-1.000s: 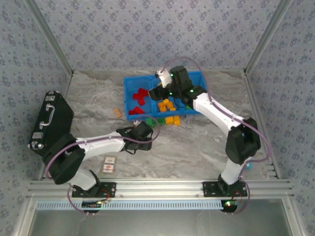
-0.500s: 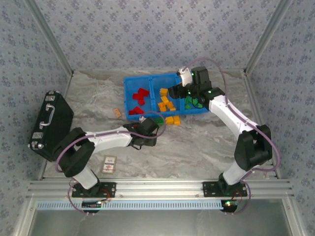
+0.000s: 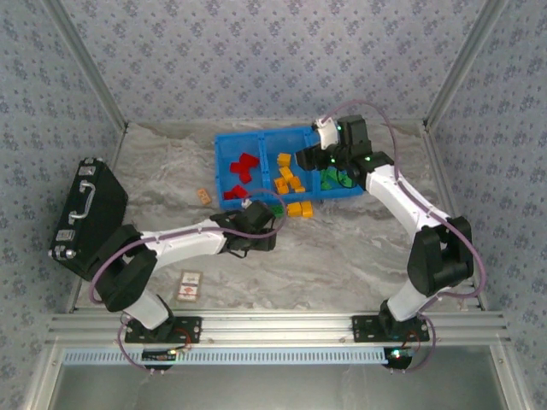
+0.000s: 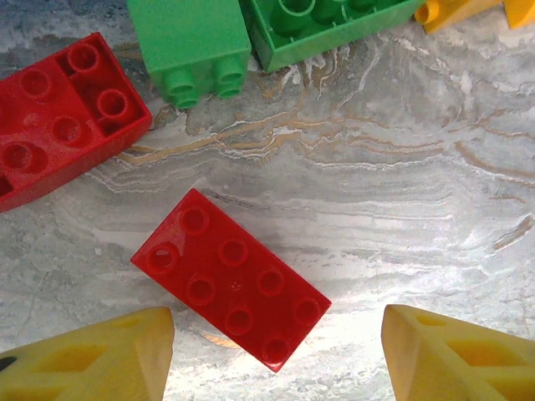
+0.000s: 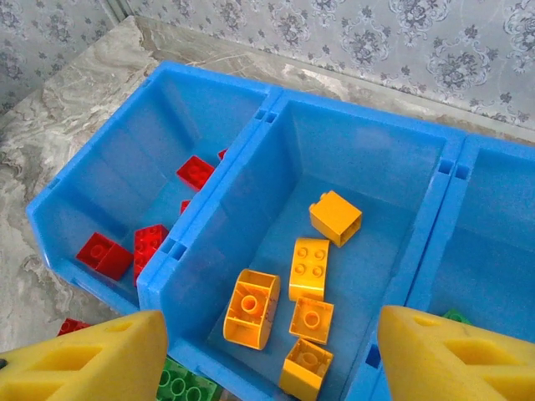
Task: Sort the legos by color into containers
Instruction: Pick up the lego from the center of the table.
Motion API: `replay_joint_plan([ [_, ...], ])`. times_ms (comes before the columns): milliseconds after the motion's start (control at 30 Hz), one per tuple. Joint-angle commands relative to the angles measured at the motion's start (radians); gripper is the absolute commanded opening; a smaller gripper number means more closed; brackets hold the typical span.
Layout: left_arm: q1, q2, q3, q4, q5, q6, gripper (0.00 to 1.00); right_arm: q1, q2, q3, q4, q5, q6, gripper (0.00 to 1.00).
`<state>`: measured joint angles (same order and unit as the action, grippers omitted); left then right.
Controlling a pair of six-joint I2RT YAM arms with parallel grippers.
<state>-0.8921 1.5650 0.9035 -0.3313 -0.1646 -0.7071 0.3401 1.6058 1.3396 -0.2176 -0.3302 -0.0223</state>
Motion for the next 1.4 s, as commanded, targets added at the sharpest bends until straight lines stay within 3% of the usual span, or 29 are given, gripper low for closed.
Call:
replay_joint_plan([
  [0,0.018,0.006,0.032,-0.036,-0.003,-0.074,0.68,-0.012,0.006,0.0,0.003,-0.027,0.0,0.69],
  [567,0.05,0.16,0.077,-0.032,0.04,-0.259,0.69,-0.033,0.043,0.006,-0.003,-0.073,-0.013,0.69],
  [1067,0.033,0.184,0.04,-0.041,0.058,-0.289,0.39,-0.04,-0.008,-0.029,0.004,-0.084,-0.004,0.69],
  [1367,0.024,0.089,0.025,-0.111,-0.024,-0.245,0.31,-0.04,-0.039,-0.036,-0.008,-0.071,0.001,0.69],
])
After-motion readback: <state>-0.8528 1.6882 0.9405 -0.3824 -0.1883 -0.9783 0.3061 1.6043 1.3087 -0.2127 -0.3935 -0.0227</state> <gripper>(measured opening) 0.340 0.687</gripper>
